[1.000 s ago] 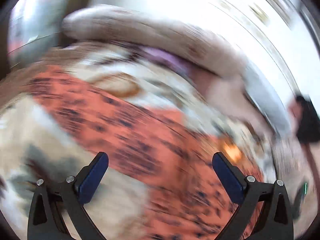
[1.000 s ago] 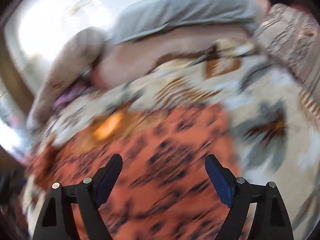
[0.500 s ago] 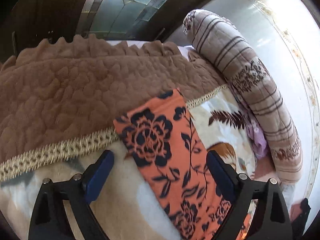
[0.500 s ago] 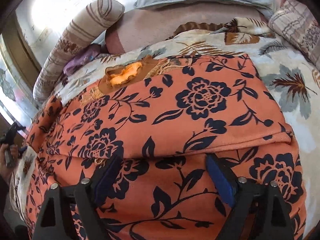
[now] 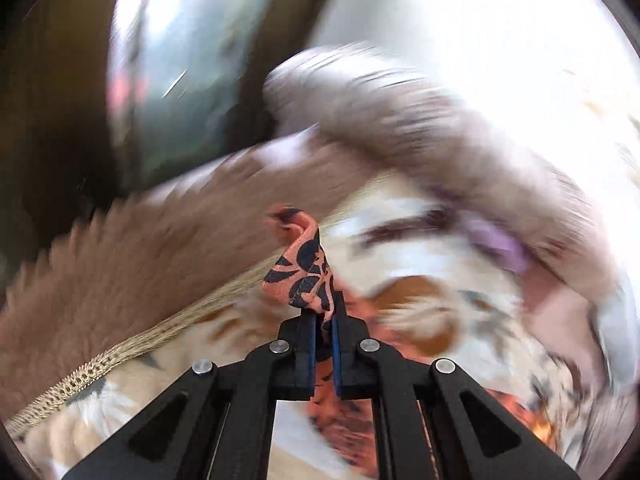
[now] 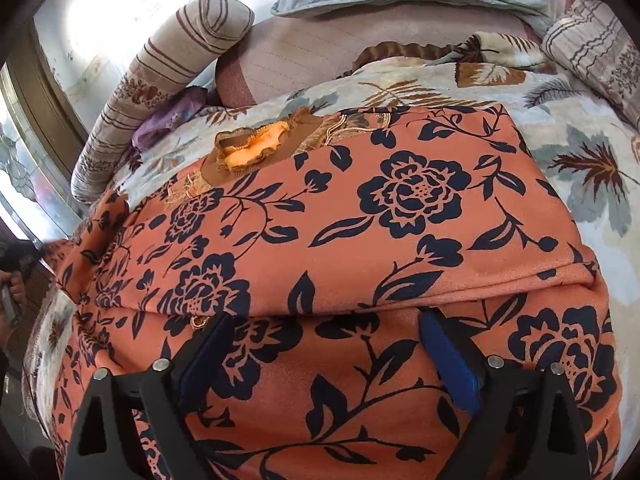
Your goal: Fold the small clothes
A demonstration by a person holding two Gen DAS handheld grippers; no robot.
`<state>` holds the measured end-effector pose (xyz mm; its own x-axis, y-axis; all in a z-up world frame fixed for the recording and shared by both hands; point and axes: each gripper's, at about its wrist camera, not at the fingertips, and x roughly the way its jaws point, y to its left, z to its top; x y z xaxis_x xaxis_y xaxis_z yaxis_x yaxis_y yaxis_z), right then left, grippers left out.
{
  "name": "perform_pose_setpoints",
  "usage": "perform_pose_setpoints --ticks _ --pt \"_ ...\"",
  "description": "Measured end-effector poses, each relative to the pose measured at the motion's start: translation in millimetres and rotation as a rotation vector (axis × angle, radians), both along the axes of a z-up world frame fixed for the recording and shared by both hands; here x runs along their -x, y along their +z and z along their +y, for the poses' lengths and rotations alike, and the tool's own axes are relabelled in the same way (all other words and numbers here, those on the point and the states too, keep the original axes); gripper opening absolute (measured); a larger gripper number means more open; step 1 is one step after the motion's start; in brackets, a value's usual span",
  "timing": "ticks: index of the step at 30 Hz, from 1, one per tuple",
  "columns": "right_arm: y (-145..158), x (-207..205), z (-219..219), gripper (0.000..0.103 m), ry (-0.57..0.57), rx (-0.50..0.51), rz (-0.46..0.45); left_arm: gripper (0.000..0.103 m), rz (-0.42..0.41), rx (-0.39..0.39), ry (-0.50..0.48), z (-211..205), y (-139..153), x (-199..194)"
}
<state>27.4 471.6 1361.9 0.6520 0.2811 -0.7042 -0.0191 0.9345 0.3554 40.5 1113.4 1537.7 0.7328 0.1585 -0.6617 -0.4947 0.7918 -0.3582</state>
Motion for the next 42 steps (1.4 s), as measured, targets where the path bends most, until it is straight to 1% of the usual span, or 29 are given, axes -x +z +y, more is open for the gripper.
perform_pose_setpoints --ticks 3,4,5,7,10,11,12,13,15,16,17,18,19,20,22,24,25,26,27,28,30,32,34,35,36,37,39,40,42 --pt "0 1 -3 0.096 -0.002 -0.026 -0.008 0.006 -0.123 -0.077 -0.165 -78 77 7" --pt "0 1 -4 0.096 -0.002 -0.035 -0.01 0.006 -0.164 -0.086 -0.223 -113 99 11" --pt "0 2 -5 0.096 -0.003 -0.042 -0.012 0.006 -0.206 -0.086 -0.282 -154 112 15" --pt "-1 2 -8 0.096 -0.003 -0.063 -0.018 0.006 -0.264 -0.075 -0.405 -220 148 17" --pt "-1 4 -14 0.096 -0.007 -0.107 -0.029 0.006 -0.297 -0.058 -0.6 -319 176 23" --pt "-2 4 -16 0.096 -0.008 -0.128 -0.033 0.006 -0.295 -0.046 -0.651 -351 176 23" --pt "-2 5 -18 0.096 -0.009 -0.14 -0.036 0.006 -0.289 -0.037 -0.7 -389 172 23" --pt "-2 6 -20 0.096 -0.011 -0.159 -0.04 0.008 -0.279 -0.037 -0.742 -412 170 23" --pt "-3 6 -24 0.096 -0.011 -0.187 -0.046 0.009 -0.225 -0.028 -0.799 -456 151 17" --pt "-2 7 -26 0.096 -0.012 -0.201 -0.048 0.026 -0.181 -0.018 -0.841 -472 139 13" --pt "-2 7 -27 0.096 -0.012 -0.211 -0.05 0.041 -0.117 -0.029 -0.89 -492 124 7" --pt "-2 8 -29 0.096 -0.011 -0.227 -0.054 0.062 -0.047 -0.061 -0.909 -505 108 3" --pt "-1 9 -31 0.096 -0.013 -0.24 -0.057 0.062 0.015 -0.096 -0.896 -507 89 2" --pt "-1 11 -34 0.096 -0.017 -0.256 -0.058 0.062 0.047 -0.115 -0.879 -509 75 0" --pt "1 14 -39 0.095 -0.025 -0.288 -0.059 0.062 0.088 -0.132 -0.816 -485 58 0" --pt "2 17 -43 0.095 -0.031 -0.316 -0.043 0.063 0.086 -0.106 -0.712 -434 56 8" --pt "4 19 -46 0.095 -0.036 -0.337 -0.027 0.066 0.085 -0.103 -0.654 -414 59 15" --pt "6 21 -48 0.095 -0.039 -0.361 -0.018 0.067 0.097 -0.115 -0.601 -392 56 17" --pt "9 24 -52 0.095 -0.042 -0.394 -0.013 0.067 0.111 -0.129 -0.554 -376 62 27" --pt "13 27 -56 0.095 -0.051 -0.413 -0.013 0.067 0.128 -0.141 -0.515 -361 58 32" --pt "24 30 -71 0.095 -0.111 -0.422 -0.013 0.067 0.157 -0.128 -0.462 -326 45 46" --pt "31 26 -88 0.095 -0.171 -0.435 -0.006 0.067 0.174 -0.081 -0.423 -296 27 55" --pt "33 12 -101 0.095 -0.22 -0.408 0.042 0.067 0.178 -0.033 -0.395 -280 10 65" --pt "31 4 -107 0.094 -0.24 -0.411 0.066 0.067 0.178 -0.012 -0.388 -276 3 68" --pt "29 -4 -111 0.091 -0.256 -0.409 0.087 0.067 0.178 0.004 -0.387 -273 -7 68" --pt "26 -14 -111 0.089 -0.261 -0.381 0.124 0.067 0.174 0.015 -0.391 -273 -11 70" --pt "23 -26 -107 0.081 -0.247 -0.333 0.161 0.067 0.172 0.025 -0.4 -272 -16 73" --pt "19 -32 -102 0.079 -0.243 -0.283 0.201 0.067 0.169 0.028 -0.406 -270 -21 74" --pt "14 -42 -94 0.073 -0.238 -0.211 0.249 0.067 0.166 0.033 -0.414 -269 -32 73"
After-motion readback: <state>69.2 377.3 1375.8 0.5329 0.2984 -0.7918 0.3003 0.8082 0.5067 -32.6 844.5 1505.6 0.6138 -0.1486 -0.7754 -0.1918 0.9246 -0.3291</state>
